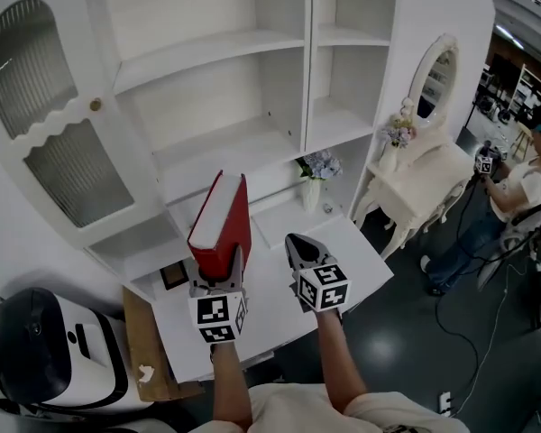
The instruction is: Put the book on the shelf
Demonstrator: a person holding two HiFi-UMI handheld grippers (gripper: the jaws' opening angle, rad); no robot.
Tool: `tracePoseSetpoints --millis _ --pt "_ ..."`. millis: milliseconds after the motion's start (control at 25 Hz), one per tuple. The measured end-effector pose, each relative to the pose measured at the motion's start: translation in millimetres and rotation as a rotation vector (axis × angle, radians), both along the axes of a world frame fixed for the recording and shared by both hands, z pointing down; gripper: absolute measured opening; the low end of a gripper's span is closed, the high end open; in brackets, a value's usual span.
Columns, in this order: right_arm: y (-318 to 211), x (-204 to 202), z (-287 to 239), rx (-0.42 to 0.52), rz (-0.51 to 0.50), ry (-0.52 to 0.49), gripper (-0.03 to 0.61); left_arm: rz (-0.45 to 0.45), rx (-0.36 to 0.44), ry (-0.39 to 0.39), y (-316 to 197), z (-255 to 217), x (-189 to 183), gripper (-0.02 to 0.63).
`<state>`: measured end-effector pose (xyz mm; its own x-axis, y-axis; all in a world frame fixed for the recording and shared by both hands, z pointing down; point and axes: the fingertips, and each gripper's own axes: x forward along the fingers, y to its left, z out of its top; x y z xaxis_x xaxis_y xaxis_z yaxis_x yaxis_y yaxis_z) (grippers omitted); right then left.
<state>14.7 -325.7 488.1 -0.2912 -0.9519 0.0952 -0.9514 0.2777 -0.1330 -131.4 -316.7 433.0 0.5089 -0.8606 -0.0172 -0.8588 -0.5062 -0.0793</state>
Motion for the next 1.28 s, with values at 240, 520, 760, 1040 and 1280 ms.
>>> tracePoseSetpoints --millis 240,520,760,1040,1280 --pt "-25 9 -1 -0.01 -0.103 0.009 0.026 -0.092 -0.014 0.004 -10 1 18 0.195" --pt "-48 29 -10 -0.009 -0.185 0.01 0.026 -0.181 0.011 -0.014 -22 -30 54 0.195" --pt "-54 40 -11 -0.009 -0.224 -0.002 0.026 -0.195 0.057 -0.036 -26 -64 90 0.195" --pt "-56 55 -13 -0.006 -0.219 -0.025 0.026 -0.188 0.153 -0.032 -31 -106 119 0.195" --pt "-52 74 -11 -0.008 -0.18 -0.025 0.026 -0.169 0.222 -0.017 -42 -128 138 0.195"
